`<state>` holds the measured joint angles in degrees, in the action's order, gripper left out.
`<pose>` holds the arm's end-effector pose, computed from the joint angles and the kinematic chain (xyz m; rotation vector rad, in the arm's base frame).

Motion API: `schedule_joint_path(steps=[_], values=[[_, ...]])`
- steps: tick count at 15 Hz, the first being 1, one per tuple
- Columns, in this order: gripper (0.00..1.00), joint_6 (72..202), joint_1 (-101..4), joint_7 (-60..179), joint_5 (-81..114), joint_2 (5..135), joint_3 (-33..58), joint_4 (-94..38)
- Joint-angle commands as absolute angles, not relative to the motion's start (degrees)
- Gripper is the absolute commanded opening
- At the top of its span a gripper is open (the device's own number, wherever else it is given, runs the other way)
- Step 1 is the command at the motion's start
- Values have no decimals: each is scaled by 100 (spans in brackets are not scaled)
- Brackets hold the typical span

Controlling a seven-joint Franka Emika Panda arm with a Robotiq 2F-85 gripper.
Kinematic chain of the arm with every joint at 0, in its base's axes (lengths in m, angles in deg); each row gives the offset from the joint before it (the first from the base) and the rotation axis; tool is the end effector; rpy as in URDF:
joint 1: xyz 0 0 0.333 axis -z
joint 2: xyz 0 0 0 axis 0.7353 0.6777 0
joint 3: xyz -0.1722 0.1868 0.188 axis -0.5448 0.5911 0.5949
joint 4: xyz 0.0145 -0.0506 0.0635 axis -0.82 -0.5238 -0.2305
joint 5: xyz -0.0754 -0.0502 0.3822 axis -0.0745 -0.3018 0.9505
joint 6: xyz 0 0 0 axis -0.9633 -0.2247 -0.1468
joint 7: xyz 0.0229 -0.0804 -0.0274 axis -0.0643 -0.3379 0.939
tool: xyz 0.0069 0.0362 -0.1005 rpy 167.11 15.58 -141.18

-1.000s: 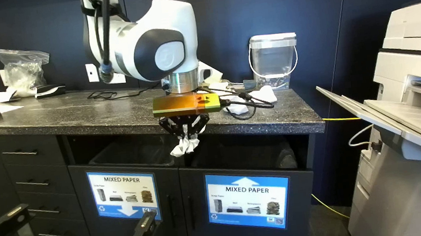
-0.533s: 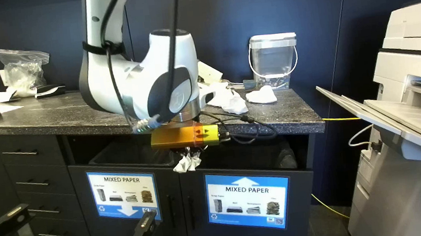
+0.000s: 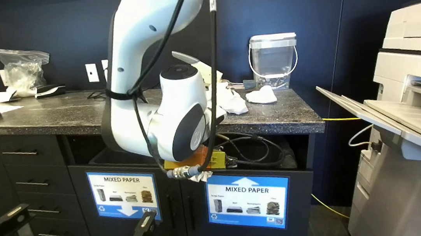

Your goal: Put the papers on the counter into the recycle bin

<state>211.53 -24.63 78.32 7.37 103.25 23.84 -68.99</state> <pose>0.4718 -0.0946 0.0340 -3.0251 -0.1921 -0.7533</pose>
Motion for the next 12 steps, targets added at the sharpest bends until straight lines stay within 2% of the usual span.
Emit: schedule_joint_path(steps=[1, 12], values=[[10, 21736, -2727, 7347, 559, 10884, 2202, -6177], [10, 22789, -3066, 6540, 721, 12088, 2091, -4866]])
